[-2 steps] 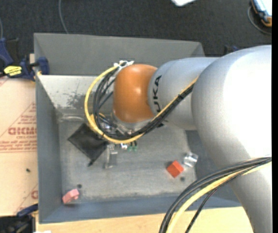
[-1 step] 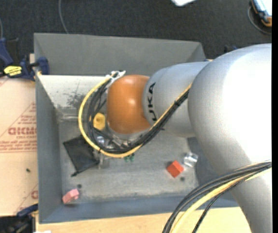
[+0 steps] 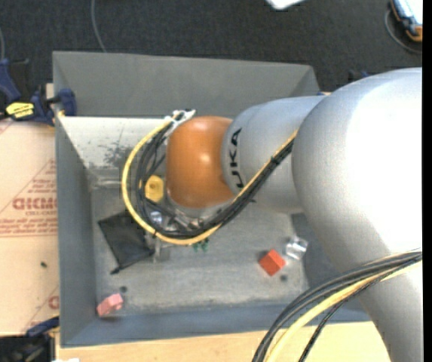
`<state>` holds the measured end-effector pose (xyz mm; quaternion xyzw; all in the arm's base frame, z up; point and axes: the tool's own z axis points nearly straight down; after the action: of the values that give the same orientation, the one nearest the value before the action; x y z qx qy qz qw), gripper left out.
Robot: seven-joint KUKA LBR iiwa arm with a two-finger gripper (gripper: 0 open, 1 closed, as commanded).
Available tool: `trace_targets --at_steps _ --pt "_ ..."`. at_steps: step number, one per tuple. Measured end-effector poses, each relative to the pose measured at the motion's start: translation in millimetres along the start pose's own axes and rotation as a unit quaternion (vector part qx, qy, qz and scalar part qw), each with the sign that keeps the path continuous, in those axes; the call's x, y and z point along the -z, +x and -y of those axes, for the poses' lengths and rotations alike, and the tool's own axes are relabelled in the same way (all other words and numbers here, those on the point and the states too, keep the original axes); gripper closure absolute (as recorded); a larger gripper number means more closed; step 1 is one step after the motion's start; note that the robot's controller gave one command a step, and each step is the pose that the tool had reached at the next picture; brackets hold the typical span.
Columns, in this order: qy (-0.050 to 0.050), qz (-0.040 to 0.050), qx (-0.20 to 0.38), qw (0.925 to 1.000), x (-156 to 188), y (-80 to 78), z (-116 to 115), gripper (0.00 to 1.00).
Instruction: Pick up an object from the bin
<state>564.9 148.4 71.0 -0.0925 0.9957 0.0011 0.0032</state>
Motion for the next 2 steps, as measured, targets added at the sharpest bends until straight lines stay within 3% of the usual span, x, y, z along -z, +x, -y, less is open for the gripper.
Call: trace_targets --at_steps 1,2 --pt "0.0 -0.0009 -0.002 1.0 1.7 6.2 1.2 1.0" --pt "-0.001 0.0021 -0.006 1.0 0.2 -1.3 2.6 1.0"
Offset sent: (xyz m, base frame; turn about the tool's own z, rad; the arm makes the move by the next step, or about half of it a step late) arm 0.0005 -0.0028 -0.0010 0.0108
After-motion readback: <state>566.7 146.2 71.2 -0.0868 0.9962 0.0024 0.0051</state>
